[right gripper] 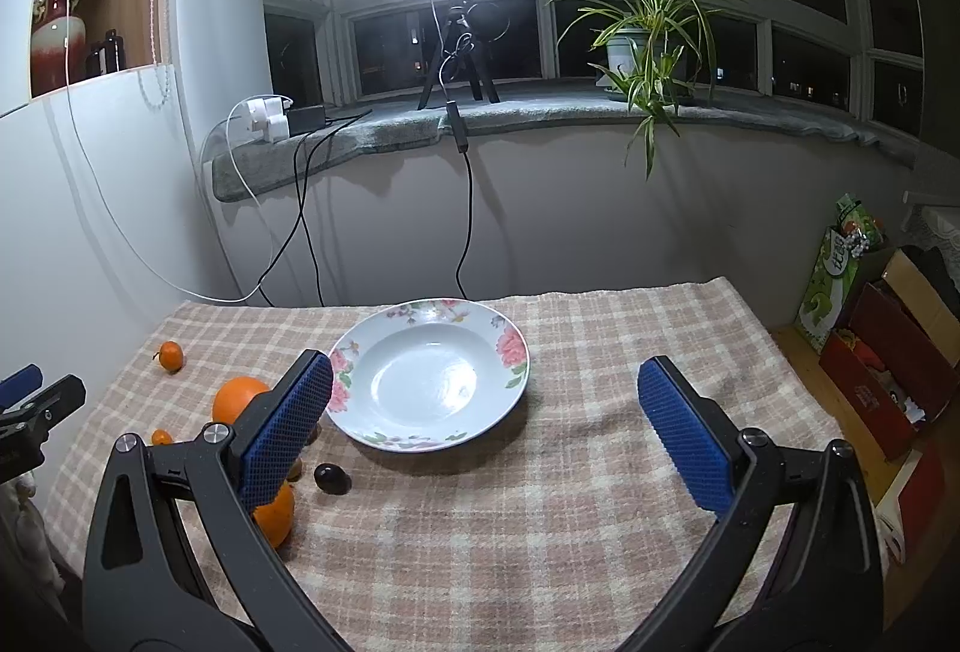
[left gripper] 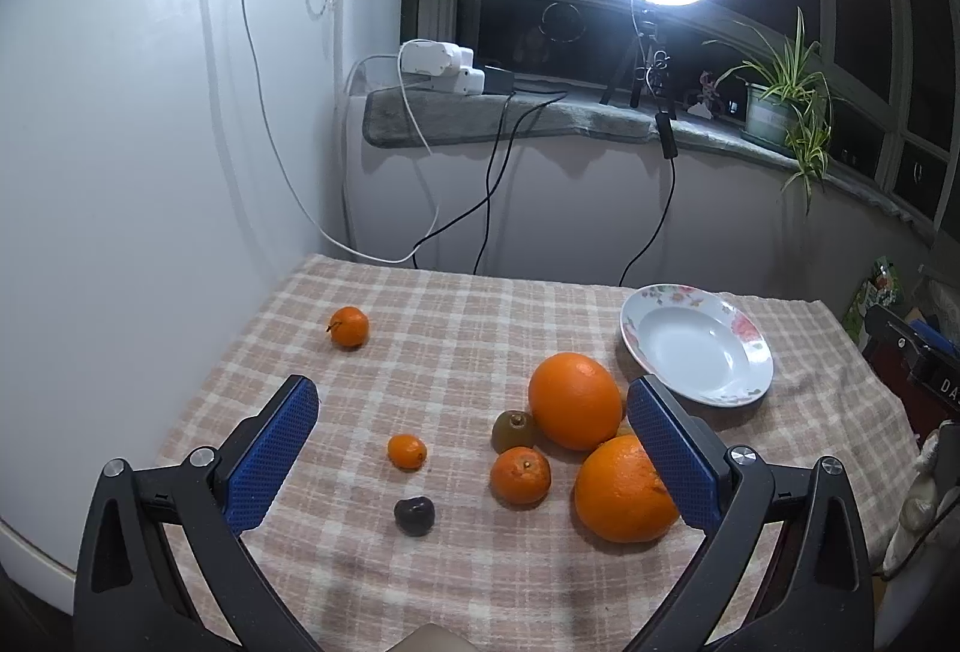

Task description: Organize fruits

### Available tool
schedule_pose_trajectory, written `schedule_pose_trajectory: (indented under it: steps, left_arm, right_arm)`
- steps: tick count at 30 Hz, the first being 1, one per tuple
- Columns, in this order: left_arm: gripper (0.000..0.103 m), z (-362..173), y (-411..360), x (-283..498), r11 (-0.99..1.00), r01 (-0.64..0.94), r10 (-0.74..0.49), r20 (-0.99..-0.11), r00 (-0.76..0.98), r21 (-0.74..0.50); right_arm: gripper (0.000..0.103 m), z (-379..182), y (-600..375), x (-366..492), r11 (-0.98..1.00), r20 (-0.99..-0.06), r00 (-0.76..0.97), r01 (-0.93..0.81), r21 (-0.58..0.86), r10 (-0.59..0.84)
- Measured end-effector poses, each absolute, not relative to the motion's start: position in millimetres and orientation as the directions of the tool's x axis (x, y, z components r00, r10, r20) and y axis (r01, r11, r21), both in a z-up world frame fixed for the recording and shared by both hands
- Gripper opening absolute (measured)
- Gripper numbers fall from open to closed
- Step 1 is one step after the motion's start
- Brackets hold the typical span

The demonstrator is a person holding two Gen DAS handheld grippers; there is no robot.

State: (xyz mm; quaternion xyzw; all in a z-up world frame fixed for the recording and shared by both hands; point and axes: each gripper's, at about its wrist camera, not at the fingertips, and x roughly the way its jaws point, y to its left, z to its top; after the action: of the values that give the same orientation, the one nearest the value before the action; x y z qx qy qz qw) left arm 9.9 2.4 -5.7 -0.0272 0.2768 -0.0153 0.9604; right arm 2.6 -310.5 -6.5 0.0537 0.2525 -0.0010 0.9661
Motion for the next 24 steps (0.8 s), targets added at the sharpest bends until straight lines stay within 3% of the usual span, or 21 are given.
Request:
schedule_pose_trajectory:
  steps: [24]
  left_arm:
    - [0.101,-0.2,1.0,2.4,0.998,0.02,-0.05,-0.524,0.85,-0.064]
  right_arm:
    - [0.103,-2.1,-309.7,-5.1,0.996,-0.484,0.875,0.035,0.084,0.01]
